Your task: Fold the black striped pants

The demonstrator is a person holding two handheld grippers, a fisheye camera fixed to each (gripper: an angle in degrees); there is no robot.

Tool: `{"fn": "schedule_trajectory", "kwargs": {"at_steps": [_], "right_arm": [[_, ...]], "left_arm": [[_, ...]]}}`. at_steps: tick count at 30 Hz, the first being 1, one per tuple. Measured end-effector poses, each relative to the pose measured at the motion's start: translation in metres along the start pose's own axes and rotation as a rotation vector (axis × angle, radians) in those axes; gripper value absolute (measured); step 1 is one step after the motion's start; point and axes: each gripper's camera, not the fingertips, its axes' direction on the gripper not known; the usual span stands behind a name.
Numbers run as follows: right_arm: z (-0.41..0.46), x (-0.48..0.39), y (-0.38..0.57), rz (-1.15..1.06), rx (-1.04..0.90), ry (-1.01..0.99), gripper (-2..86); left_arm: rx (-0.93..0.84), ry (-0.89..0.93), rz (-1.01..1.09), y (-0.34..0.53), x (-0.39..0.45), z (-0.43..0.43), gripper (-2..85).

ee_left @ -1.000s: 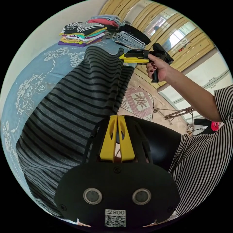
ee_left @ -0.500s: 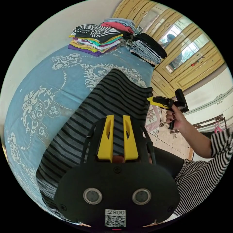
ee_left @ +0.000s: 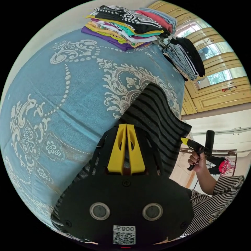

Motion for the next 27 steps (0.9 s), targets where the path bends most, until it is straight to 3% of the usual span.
{"fn": "schedule_trajectory", "kwargs": {"at_steps": [7,16,21,27], "right_arm": [[-0.021,-0.010,0.008,-0.088,0.005,-0.047,2.3],[-0.026,0.012,0.025,-0.053,0.010,0.044,2.3],[-0.019,0.012,0.024,-0.059,0.000,0.058,2.2],[-0.023,-0.010,0.022,-0.121,0.005,0.015,2.2]], "left_arm": [[0.114,-0.015,0.079,-0.006,0.025,-0.029,1.3],[-0.031,-0.162,0.157,-0.052,0.060,0.018,8.0],[-0.083,-0.187,0.180,-0.061,0.065,0.027,4.1],[0.053,-0.192,0.226,-0.042,0.081,-0.013,1.5]]}}
